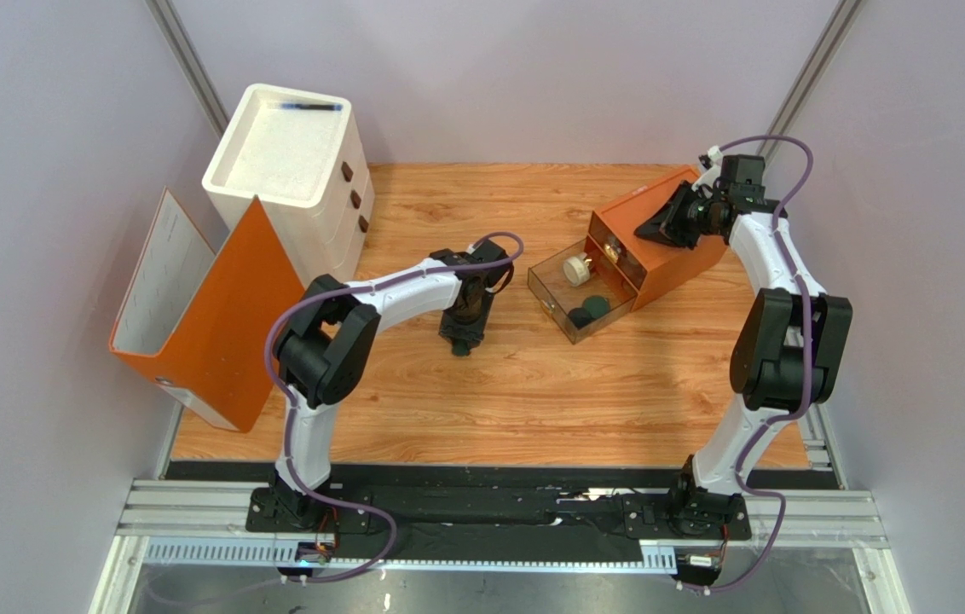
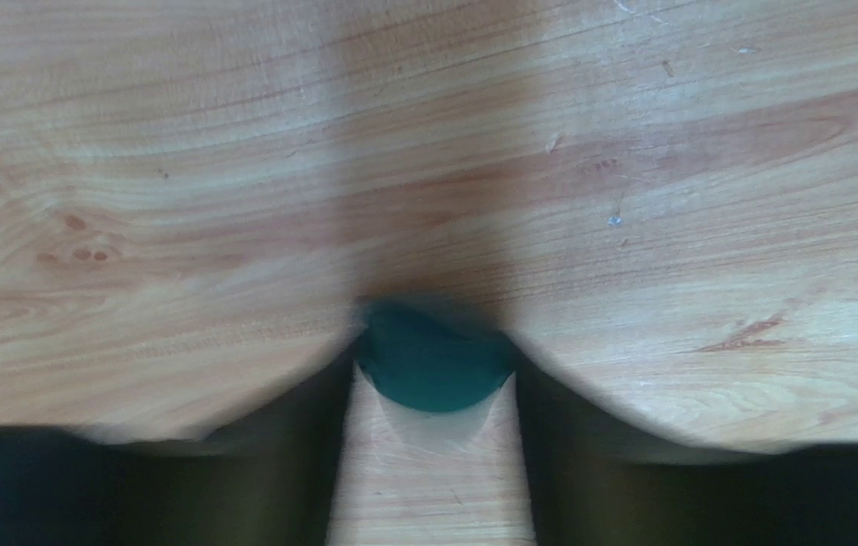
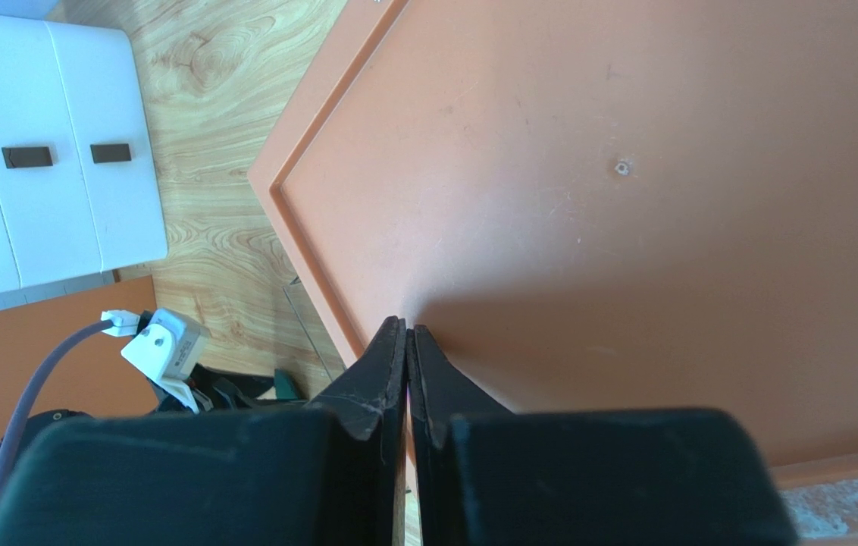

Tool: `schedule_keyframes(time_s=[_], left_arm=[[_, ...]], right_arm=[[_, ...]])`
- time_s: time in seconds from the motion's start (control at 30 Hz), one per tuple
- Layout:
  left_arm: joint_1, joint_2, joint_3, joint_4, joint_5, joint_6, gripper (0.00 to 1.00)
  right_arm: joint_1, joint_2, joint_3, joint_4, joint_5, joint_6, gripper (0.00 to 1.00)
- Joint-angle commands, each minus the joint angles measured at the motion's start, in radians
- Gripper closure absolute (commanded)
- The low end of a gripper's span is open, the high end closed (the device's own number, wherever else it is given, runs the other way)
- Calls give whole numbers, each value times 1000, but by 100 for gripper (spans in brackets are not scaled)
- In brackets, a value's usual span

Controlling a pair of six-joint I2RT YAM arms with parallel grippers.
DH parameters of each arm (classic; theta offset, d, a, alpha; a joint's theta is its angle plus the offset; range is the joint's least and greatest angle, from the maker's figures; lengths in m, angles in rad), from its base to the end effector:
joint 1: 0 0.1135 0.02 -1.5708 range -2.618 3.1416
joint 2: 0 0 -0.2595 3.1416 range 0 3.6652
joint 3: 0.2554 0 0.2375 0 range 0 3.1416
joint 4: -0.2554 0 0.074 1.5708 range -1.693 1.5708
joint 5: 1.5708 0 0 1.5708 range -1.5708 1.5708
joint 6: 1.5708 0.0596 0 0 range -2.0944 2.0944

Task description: Organize the makeup

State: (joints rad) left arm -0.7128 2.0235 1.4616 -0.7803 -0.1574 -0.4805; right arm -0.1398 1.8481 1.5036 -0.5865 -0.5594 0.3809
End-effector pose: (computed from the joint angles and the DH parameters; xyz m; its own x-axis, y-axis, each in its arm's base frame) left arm 0.3012 -0.2480 0.1458 -0.9395 0.2087 -0.2715 0.2083 0.9776 0.0306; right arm 0.4024 -0.0247 0.2421 -0.8102 0.4322 -0.3960 0.1137 0.7786 0.6172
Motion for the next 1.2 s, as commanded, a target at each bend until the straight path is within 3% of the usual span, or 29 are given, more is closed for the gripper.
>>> schedule_keyframes(time_s=[0.0,0.03,0.07,0.3,0.53,0.7,0.83,0.97,1.0,1.03,1.1,1.17], left_arm=[[7,30,-7,18,10,5,83],[7,35,-1,12,15,5,95],[7,46,12,3,18,5,100],[6,0,92,12,102,14,100],[-14,-29,333,58,185,14,100],[-39,67,514,58,225,11,100],[-57,155,666,29,222,5,86],[-65,210,718,30,226,-26,76],[-65,214,724,35,231,-32,65],[-65,221,724,50,234,-38,45],[-65,222,721,67,246,-46,37],[-65,221,718,91,256,-47,35]], right_arm=[[14,120,-100,-251,181,-66,94],[14,120,-100,-251,184,-66,94],[14,120,-100,-250,182,-68,94],[14,120,-100,-251,184,-68,94],[14,126,-98,-253,184,-69,94],[14,128,-100,-253,185,-68,94],[14,126,-100,-253,187,-68,94],[14,125,-100,-253,187,-70,94],[14,123,-100,-253,187,-70,94],[16,125,-98,-253,187,-71,94],[14,125,-98,-251,188,-70,94],[14,123,-98,-253,187,-70,94]])
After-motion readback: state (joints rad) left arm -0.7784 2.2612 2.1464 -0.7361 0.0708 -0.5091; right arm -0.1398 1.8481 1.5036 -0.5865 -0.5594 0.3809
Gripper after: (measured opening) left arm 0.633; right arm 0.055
